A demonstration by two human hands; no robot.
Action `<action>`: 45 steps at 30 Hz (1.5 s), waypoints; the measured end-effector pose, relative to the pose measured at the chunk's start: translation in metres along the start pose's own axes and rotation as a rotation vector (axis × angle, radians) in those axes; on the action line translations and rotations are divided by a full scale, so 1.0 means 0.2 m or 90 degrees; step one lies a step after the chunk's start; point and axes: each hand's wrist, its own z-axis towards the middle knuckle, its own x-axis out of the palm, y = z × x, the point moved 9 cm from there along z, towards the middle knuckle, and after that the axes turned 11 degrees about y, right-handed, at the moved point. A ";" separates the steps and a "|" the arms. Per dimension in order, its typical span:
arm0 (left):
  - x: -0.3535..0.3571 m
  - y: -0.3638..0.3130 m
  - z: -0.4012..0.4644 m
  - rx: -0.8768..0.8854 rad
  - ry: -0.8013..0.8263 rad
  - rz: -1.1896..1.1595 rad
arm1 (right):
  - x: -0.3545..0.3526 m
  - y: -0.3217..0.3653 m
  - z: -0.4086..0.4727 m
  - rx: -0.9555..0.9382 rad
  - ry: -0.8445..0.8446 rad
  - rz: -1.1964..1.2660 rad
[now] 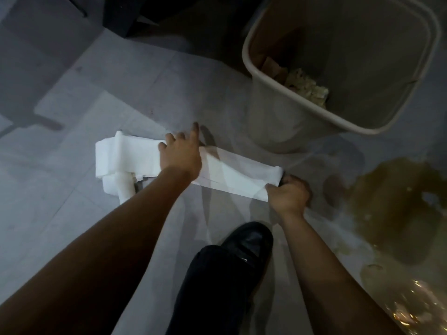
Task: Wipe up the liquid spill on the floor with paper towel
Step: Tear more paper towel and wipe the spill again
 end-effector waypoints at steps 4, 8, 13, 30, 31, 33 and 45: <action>-0.07 0.14 0.01 -0.066 -0.018 0.012 | -0.06 -0.10 0.04 0.018 0.049 0.100; -0.07 0.14 -0.06 0.021 0.052 -0.140 | -0.13 -0.22 0.11 0.050 0.098 0.303; 0.15 0.15 -0.10 -0.056 0.255 -0.430 | -0.31 -0.22 0.11 -0.006 0.091 0.360; 0.14 0.09 -0.10 -0.057 -0.017 -0.136 | -0.75 -0.41 0.04 -0.011 -0.069 0.042; 0.12 0.10 -0.11 -0.054 -0.032 -0.159 | -0.77 -0.41 0.03 -0.007 -0.080 0.033; 0.09 0.18 -0.13 -0.086 -0.061 -0.221 | -0.81 -0.41 0.01 -0.010 -0.102 0.006; -0.05 0.66 -0.17 -0.211 -0.185 -0.439 | -0.80 0.01 -0.35 -0.162 -0.240 0.024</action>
